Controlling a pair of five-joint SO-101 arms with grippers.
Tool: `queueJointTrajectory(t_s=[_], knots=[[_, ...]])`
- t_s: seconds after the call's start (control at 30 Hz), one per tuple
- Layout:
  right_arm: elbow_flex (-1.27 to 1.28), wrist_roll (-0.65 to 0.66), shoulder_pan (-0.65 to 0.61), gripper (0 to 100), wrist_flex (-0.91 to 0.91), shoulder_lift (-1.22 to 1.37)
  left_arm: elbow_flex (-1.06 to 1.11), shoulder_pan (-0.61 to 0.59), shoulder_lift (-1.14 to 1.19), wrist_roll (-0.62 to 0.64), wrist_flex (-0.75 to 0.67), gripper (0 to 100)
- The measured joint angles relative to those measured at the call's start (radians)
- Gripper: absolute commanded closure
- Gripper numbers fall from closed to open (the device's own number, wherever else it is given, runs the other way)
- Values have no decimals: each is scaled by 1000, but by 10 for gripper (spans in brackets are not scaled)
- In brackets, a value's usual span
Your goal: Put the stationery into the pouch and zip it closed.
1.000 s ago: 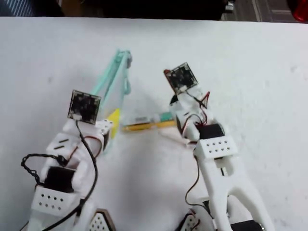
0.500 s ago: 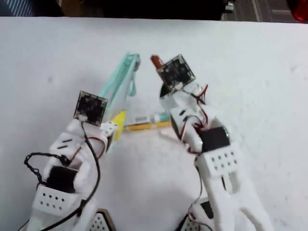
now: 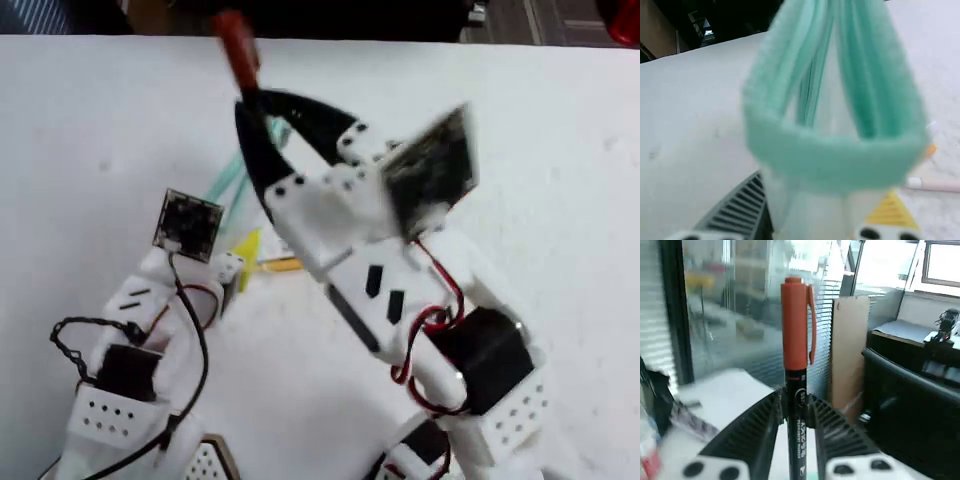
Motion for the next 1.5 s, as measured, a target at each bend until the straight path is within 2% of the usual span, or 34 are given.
queueJointTrajectory(t_s=[0.13, 0.2, 0.6, 0.87, 1.03, 1.27, 1.5], knots=[[-35, -209, -5, 978, 0, 101, 0, 0, 0, 0, 0, 788], [-35, -261, -3, 981, 0, 163, 0, 0, 0, 0, 0, 788], [-35, -284, 20, 981, 0, 333, 0, 0, 0, 0, 0, 788], [-35, -284, 17, 980, 157, 293, 0, 0, 0, 0, 0, 788], [-35, -150, 15, 961, 221, 273, 0, 2, 0, 0, 0, 788], [-37, 23, -52, 749, 275, 273, 0, 2, 0, 0, 0, 788], [-38, 44, -55, 741, 275, 273, 2, 2, 0, 0, 0, 788]])
